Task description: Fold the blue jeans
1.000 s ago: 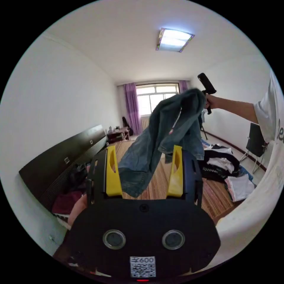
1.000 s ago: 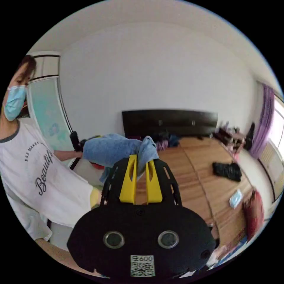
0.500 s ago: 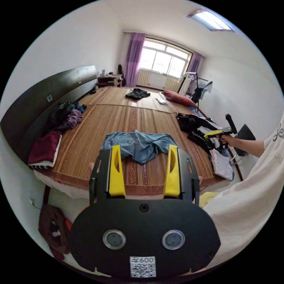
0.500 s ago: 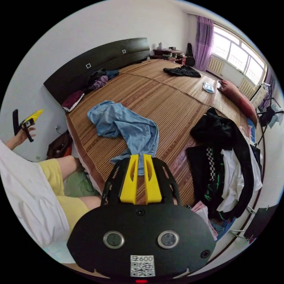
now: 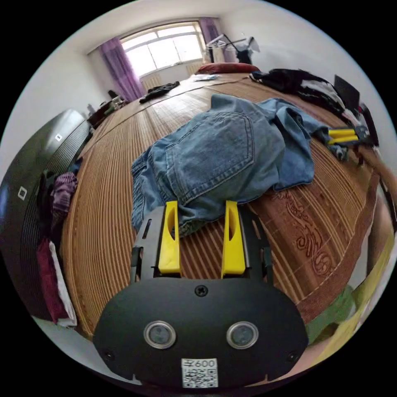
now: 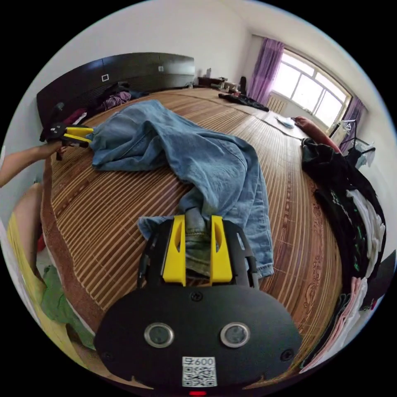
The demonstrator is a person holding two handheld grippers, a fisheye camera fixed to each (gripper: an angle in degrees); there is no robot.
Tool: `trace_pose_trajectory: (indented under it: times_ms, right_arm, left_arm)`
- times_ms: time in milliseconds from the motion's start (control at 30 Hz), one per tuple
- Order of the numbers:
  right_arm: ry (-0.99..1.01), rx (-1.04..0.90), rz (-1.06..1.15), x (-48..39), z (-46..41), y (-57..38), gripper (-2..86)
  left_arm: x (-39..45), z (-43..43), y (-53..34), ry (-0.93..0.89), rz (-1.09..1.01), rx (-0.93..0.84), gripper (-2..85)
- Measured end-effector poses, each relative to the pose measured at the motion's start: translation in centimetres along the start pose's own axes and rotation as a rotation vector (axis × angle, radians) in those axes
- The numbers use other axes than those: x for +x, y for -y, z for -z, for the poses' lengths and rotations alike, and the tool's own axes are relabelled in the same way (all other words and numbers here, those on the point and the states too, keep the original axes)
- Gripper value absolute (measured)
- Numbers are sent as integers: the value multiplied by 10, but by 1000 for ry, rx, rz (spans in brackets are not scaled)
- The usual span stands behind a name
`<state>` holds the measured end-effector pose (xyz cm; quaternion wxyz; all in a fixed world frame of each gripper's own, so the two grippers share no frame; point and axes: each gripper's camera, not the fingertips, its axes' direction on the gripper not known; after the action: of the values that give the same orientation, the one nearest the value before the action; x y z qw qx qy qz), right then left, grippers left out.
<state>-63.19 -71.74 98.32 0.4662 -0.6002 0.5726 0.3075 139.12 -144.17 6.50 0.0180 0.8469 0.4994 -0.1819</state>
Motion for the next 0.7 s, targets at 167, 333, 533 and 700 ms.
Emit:
trace_pose_trajectory:
  times_ms: [167, 333, 533, 700]
  right_arm:
    - [-8, 39, -21, 42, -5, -43, 61]
    - [-38, 38, 0, 74, -3, -84, 63]
    - [-166, -52, 137, 90, 9, -127, 46]
    - [-494, -251, 623, 77, 49, -208, 16]
  left_arm:
    - [2, 25, 8, 24, 20, 8, 143]
    - [27, 62, 8, 102, 30, -29, 128]
    - [76, 100, 20, 330, -378, -237, 76]
    - [47, 131, -4, 723, -732, -380, 43]
